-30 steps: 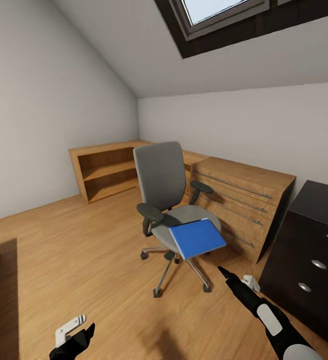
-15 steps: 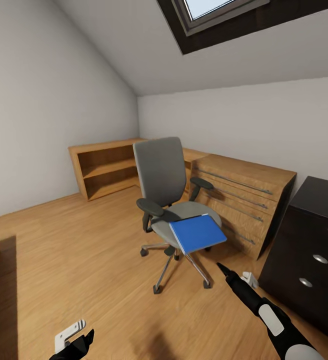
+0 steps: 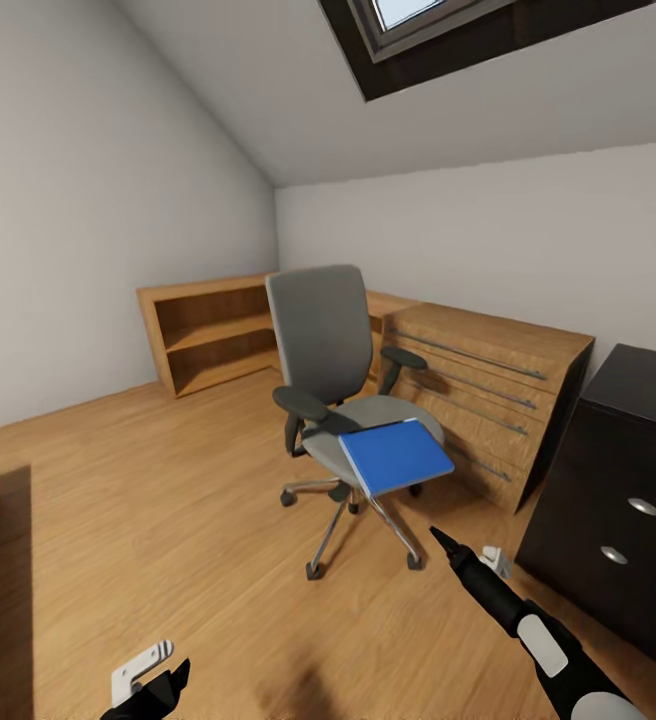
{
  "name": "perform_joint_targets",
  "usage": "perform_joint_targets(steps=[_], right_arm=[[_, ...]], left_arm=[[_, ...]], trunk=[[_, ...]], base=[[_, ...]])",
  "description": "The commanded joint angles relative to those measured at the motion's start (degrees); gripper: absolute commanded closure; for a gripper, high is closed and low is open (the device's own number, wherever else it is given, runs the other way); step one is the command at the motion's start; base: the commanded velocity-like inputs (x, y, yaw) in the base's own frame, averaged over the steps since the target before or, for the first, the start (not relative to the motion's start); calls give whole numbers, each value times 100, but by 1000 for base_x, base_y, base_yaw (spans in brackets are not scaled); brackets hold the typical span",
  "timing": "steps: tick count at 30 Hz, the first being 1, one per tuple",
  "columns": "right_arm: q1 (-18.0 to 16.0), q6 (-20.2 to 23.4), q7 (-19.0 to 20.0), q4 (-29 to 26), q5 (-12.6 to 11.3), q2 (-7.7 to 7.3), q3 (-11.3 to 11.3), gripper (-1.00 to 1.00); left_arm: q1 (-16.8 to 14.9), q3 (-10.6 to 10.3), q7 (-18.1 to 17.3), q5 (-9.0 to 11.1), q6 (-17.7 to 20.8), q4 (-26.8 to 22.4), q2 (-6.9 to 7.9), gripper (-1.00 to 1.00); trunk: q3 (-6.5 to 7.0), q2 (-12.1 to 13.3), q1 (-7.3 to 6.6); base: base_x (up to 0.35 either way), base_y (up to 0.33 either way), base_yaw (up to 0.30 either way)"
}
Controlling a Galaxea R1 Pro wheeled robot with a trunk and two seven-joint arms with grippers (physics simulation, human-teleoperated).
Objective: In the bedroom, organize the workspace by keeping the computer under the desk, ensuring the monitor is on the desk, placing the keyboard on the desk next to the monitor, placing the mouse on the desk next to the keyboard, moving the folder from the swivel chair onto the desk next to the mouse, stacking the notebook on top of the folder with the pen on top of the notebook, and positioning the swivel chair next to the desk.
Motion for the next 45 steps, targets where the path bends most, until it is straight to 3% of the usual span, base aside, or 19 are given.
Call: perform_joint_targets(steps=[1, 24, 45], right_arm=[[-4, 56, 32, 5, -48, 1, -15, -100], [3, 59, 149, 13, -52, 2, -9, -100], [3, 51, 372, 16, -28, 8, 10, -100]], left_arm=[[-1, -4, 29, 51, 26, -11, 0, -100], [-1, -113, 37, 43, -304, -11, -5, -100], [-1, -121, 25, 31, -485, 136, 11, -100]], trunk=[[-24, -44, 22], [-437, -967, 527], [-437, -967, 527]], base=[[0, 0, 0], [0, 0, 0], [0, 7, 0]])
